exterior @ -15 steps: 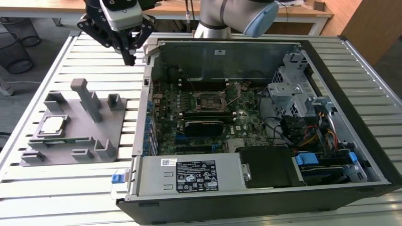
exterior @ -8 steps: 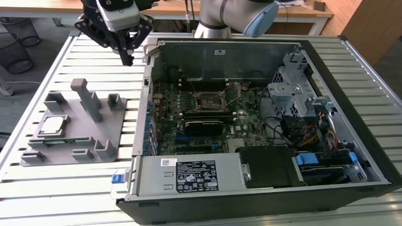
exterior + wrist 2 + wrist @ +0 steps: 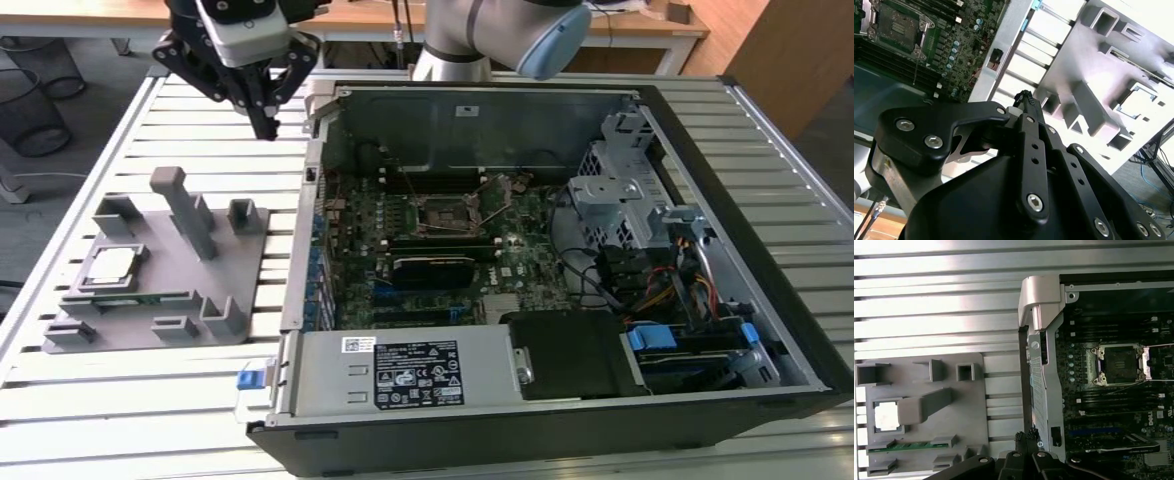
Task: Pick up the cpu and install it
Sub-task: 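Reach for the cpu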
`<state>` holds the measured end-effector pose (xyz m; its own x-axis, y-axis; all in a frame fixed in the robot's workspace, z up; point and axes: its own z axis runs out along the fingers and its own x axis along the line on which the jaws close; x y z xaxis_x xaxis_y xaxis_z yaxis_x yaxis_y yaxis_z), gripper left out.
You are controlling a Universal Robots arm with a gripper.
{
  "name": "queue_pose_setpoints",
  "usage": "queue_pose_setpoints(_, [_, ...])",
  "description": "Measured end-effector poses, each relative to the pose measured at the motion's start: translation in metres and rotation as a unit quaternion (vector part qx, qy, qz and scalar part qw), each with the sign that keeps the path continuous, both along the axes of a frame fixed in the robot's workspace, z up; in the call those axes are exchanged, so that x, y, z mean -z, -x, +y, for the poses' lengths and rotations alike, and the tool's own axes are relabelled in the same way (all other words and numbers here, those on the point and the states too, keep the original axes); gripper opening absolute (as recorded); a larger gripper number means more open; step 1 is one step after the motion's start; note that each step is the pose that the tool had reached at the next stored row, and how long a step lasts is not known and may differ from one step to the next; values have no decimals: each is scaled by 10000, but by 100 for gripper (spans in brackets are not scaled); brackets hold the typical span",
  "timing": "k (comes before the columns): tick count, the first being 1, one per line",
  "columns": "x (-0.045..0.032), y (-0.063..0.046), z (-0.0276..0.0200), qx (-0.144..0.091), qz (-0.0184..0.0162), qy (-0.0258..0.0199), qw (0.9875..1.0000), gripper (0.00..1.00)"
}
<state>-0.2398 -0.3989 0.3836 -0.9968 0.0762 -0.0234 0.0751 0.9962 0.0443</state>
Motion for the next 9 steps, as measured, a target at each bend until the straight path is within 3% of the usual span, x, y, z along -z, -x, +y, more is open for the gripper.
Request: queue_pose_setpoints(9, [5, 50, 0, 0, 0, 0, 10000, 11])
